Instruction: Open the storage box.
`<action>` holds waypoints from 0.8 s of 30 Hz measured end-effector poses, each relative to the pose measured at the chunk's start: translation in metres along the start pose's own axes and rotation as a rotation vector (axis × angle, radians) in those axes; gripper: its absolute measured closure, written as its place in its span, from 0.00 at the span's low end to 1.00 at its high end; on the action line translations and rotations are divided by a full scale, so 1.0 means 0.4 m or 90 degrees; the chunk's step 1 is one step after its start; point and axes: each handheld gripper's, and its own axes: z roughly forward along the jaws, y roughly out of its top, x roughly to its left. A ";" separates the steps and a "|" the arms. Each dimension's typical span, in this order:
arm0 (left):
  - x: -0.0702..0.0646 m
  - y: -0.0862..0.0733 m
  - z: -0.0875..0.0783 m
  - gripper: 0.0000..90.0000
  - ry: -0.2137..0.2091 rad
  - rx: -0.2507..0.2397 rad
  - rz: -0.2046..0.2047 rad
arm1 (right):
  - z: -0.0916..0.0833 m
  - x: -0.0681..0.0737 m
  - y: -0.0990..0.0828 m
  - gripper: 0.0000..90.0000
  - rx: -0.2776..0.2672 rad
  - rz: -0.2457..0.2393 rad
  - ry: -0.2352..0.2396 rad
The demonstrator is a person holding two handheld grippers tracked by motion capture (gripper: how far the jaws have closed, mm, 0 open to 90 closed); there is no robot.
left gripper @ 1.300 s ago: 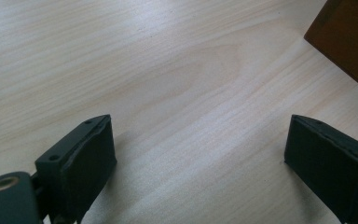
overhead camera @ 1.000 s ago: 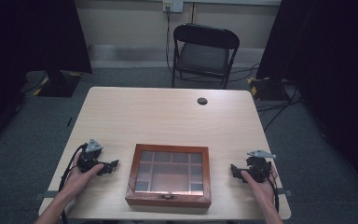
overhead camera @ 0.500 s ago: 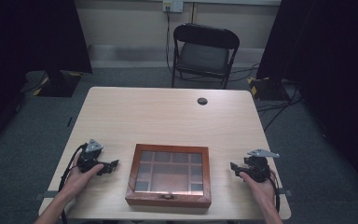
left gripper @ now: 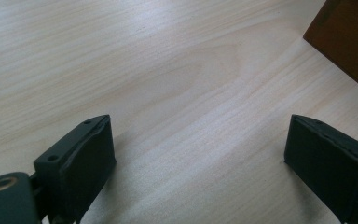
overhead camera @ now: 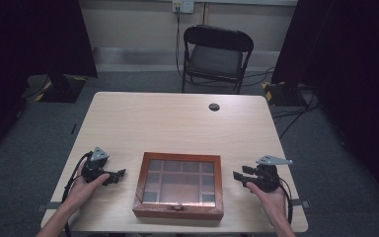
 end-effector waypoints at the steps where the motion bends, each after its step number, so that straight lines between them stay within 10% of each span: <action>1: 0.000 0.000 0.000 0.09 0.001 -0.001 0.000 | -0.003 0.018 0.008 0.58 -0.013 -0.012 0.006; 24: 0.000 0.000 0.000 0.08 0.001 -0.001 0.000 | 0.056 0.220 0.069 0.77 0.032 -0.126 0.204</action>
